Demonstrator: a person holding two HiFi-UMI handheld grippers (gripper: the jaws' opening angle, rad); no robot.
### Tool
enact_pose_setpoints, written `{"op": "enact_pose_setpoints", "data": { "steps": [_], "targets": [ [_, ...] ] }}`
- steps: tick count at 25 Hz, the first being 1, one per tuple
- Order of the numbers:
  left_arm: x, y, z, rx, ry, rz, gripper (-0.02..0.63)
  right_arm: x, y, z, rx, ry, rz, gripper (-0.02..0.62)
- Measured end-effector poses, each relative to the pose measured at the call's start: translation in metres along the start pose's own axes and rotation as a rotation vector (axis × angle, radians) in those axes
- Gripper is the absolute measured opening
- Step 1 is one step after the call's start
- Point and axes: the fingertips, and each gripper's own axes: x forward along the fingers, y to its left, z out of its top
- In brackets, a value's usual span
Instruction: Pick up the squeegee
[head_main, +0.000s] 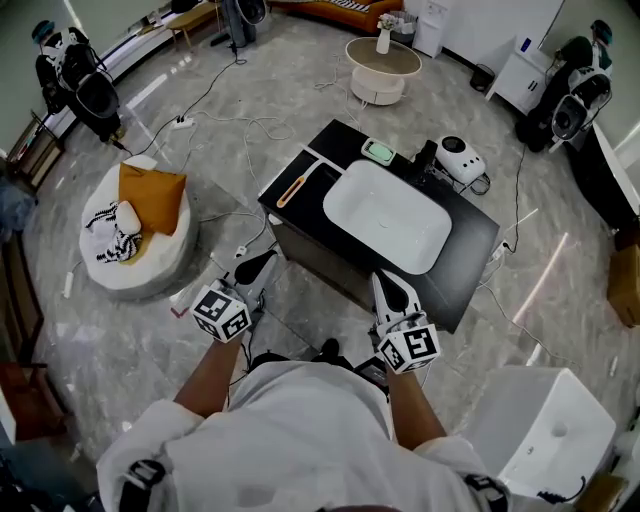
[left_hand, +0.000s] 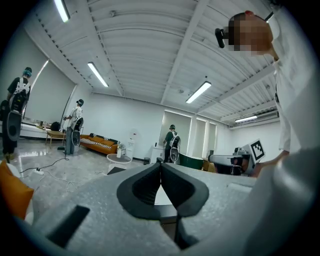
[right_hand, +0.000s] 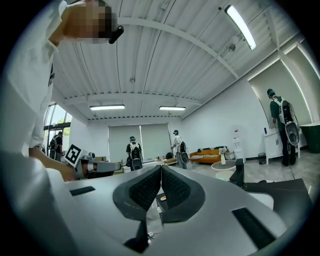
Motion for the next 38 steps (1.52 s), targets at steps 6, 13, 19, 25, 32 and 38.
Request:
{"op": "enact_pose_setpoints", "data": {
  "steps": [6,13,19,25,32,38],
  "targets": [
    [0.052,0.02,0.006,0.005,0.025,0.013,0.015,0.029,-0.045,0.007,0.01,0.003,0.008,0.014],
    [0.104,0.065,-0.002,-0.008,0.101,-0.003,0.016,0.076,-0.088,0.006,0.025,0.013,-0.027,0.014],
    [0.158,0.128,-0.002,-0.03,0.13,-0.045,0.017,0.131,-0.123,-0.001,0.01,0.051,-0.063,0.014],
    [0.21,0.181,0.004,-0.029,0.202,-0.112,0.017,0.187,-0.155,0.0,0.0,0.107,-0.117,0.014],
    [0.272,0.232,-0.028,-0.006,0.351,-0.187,0.017,0.231,-0.187,-0.003,0.001,0.134,-0.195,0.014],
    [0.308,0.26,-0.071,-0.039,0.496,-0.247,0.065,0.254,-0.205,-0.023,0.037,0.191,-0.259,0.014]
  ]
}}
